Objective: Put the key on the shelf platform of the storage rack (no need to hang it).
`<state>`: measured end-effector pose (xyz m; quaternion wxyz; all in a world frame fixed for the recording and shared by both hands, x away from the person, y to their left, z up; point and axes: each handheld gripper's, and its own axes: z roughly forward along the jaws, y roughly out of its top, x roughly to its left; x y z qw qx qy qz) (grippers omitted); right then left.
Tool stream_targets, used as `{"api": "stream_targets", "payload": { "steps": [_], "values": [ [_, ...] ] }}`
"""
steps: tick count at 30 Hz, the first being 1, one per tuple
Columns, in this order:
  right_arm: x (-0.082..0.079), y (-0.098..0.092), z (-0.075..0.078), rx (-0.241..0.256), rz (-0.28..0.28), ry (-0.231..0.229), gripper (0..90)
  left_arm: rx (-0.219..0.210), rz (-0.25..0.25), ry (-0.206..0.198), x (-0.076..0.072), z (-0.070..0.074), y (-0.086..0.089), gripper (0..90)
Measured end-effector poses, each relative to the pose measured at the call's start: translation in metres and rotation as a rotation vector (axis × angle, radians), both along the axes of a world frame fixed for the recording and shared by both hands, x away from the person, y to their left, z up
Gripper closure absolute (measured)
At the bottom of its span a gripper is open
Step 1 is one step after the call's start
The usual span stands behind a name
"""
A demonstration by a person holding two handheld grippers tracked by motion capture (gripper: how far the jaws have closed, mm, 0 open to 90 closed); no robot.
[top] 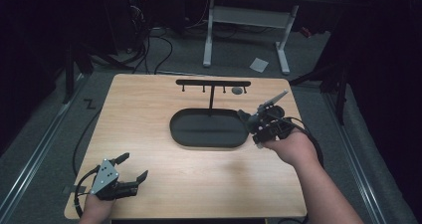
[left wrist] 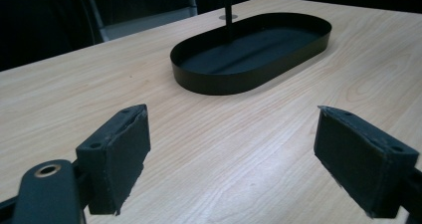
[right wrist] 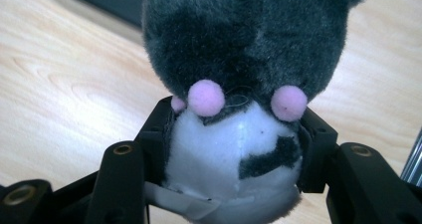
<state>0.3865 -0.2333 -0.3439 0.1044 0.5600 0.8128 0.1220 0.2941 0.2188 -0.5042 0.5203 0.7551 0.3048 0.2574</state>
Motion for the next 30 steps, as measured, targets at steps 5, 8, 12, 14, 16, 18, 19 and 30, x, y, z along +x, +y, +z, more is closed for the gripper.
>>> {"api": "stream_targets", "payload": {
  "steps": [5, 8, 12, 14, 16, 18, 19, 30],
  "values": [
    [0.012, -0.001, 0.011, 0.012, -0.01, -0.026, 46.5, 0.011, -0.01, -0.006, -0.003, 0.0, -0.001, 15.1],
    [0.02, -0.003, 0.014, 0.015, -0.026, -0.026, 46.5, -0.008, -0.001, -0.002, -0.003, 0.0, 0.0, 15.0],
    [0.029, -0.002, 0.018, 0.008, -0.027, -0.033, 46.6, -0.002, -0.004, -0.008, -0.004, 0.0, 0.001, 15.1],
    [0.035, -0.001, 0.021, 0.014, -0.03, -0.04, 46.5, -0.003, -0.003, -0.005, -0.004, 0.001, 0.001, 15.1],
    [0.038, -0.001, 0.023, 0.02, -0.031, -0.047, 46.5, 0.002, -0.007, -0.003, -0.004, 0.0, 0.0, 15.1],
    [0.042, 0.0, 0.025, 0.037, -0.036, -0.055, 46.5, 0.007, -0.01, -0.001, -0.004, -0.001, 0.0, 15.1],
    [0.043, 0.001, 0.026, 0.037, -0.036, -0.055, 46.6, 0.005, -0.01, 0.0, -0.004, -0.001, 0.0, 15.1],
    [0.061, 0.0, 0.028, 0.036, -0.066, -0.062, 46.5, -0.006, -0.003, -0.007, -0.004, 0.001, 0.003, 15.1]
  ]
}}
